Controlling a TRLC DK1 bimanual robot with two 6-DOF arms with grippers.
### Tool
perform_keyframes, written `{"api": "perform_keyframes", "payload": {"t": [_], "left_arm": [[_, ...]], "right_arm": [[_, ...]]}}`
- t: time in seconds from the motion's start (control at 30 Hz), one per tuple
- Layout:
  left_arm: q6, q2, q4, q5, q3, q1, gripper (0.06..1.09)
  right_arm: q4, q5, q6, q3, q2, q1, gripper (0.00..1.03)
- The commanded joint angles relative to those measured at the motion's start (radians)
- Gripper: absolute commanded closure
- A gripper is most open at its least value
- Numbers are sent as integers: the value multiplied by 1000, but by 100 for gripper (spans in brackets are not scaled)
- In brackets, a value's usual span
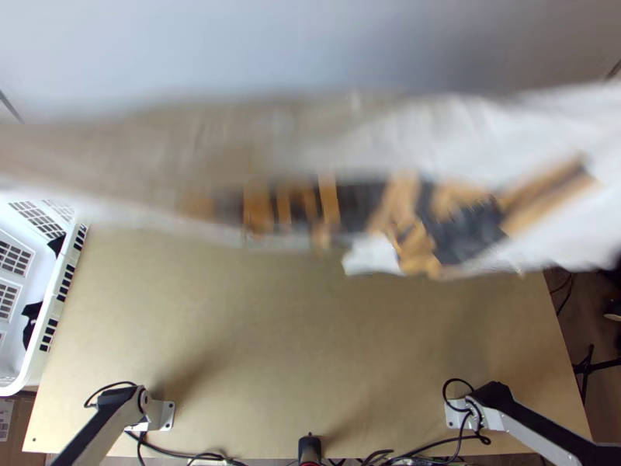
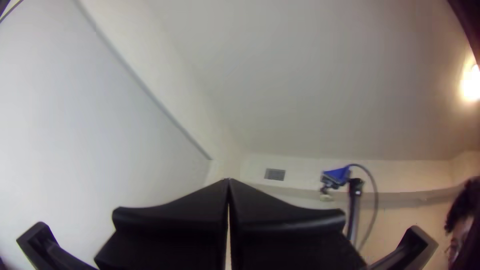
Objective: Fold the t-shirt
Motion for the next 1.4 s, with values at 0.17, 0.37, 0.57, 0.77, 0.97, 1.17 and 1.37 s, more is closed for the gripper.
{"api": "perform_keyframes", "payload": {"t": [0.17, 0.37, 0.57, 0.77, 0.97, 1.17, 1.37], "left_arm": [[-95, -83, -67, 25, 63, 4, 105], [32, -99, -24, 54, -523, 30, 105], [195, 176, 215, 54, -1117, 45, 105], [287, 641, 213, -37, -1143, -19, 105], [337, 771, 172, -172, -1037, -74, 105], [339, 630, 28, -167, -856, -74, 105], [268, 381, -170, -106, -500, -136, 105]], "right_arm": [[-11, -119, 130, 16, -94, -22, 100], [43, -128, 178, -567, -160, -4, 100], [359, -126, 202, -1303, -229, -8, 101], [503, -128, 191, -1490, -114, -22, 100], [541, -162, 188, -1380, -20, -89, 101], [507, -195, 190, -1092, 29, -137, 101], [346, -209, 267, -628, 116, -137, 101]]}}
